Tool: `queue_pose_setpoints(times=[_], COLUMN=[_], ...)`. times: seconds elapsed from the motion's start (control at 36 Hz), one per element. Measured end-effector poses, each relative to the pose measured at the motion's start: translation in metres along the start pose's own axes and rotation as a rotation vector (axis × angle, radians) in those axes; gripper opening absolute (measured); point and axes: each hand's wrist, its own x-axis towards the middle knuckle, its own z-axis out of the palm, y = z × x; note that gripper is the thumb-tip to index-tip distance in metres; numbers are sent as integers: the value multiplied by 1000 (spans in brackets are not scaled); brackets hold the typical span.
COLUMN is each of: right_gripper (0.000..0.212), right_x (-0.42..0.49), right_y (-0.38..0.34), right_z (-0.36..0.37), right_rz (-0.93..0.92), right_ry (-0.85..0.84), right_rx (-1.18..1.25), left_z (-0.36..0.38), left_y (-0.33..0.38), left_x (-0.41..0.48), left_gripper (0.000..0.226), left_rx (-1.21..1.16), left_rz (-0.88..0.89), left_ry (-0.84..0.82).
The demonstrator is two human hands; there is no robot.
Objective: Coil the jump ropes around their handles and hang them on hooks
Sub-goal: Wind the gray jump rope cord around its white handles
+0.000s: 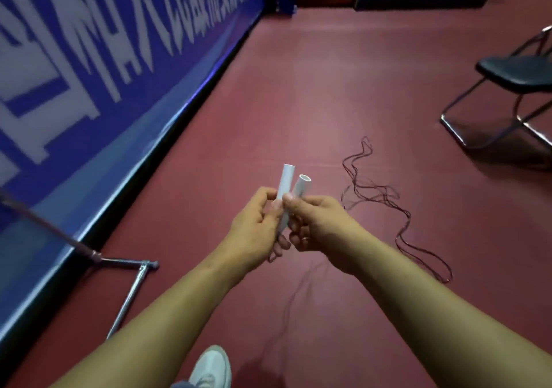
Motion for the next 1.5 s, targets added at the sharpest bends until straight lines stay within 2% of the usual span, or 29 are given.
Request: queue_pose_setpoints(times=[0.06,0.14,0.31,0.42,0.53,0.58,0.61,0.67,0.72,0.78,0.86,0.97,1.06,1.11,1.17,1.19,1.25,1.33,1.36,1.44,1.5], right_gripper=[43,41,50,46,60,55,51,41,36,34,33,29,28,25,24,23,18,4,6,7,2], right_x=[-2,-3,9,17,25,29,30,30,31,30,31,32,31,30,31,32,36,37,36,32,31], right_y=[-5,-4,6,12,9,6,5,-1,-6,-8,-9,-9,-14,-15,-13,-12,-13,-17,-17,-9,-1], right_z=[22,50,88,100,100,93,90,84,80,78,74,65,55,49,43,41,32,14,10,7,9], right_rz=[-86,-154,-88,-52,-58,-50,-33,-8,2,27,23,-25,-69,-73,-57,-50,-51,-83,-89,-71,-55], right_ry=[95,139,73,104,146,161,170,190,183,179,194,257,309,348,374,374,355,339,336,308,273], right_rx=[-91,-155,76,100,92,105,119,158,195,246,303,368,529,640,668,671,678,652,634,478,325], left_z=[-16,-36,-61,-61,-56,-54,-55,-58,-59,-60,-60,-54,-50,-50,-53,-55,-61,-77,-83,-91,-87], left_y=[-1,-10,-26,-25,-26,-26,-25,-26,-29,-30,-31,-33,-42,-48,-52,-54,-58,-65,-67,-67,-60], left_x=[-11,-20,-22,-18,-14,-12,-13,-14,-12,-11,-8,-3,2,6,7,7,7,10,12,14,12], left_gripper=[16,18,26,31,35,35,39,67,91,97,92,84,83,63,18,11,36,46,48,43,29], left_rx=[-9,81,51,-130,-316,-440,-519,-576,-455,-277,-64,110,141,100,130,212,491,773,815,729,519], left_rz=[16,57,115,25,-58,-89,-109,-122,-91,-56,-11,56,1,-76,-81,-76,-69,-119,-128,-68,-16], left_ry=[31,120,197,86,-55,-153,-192,-212,-201,-186,-166,-156,-163,-209,-260,-287,-352,-328,-279,-139,-166])
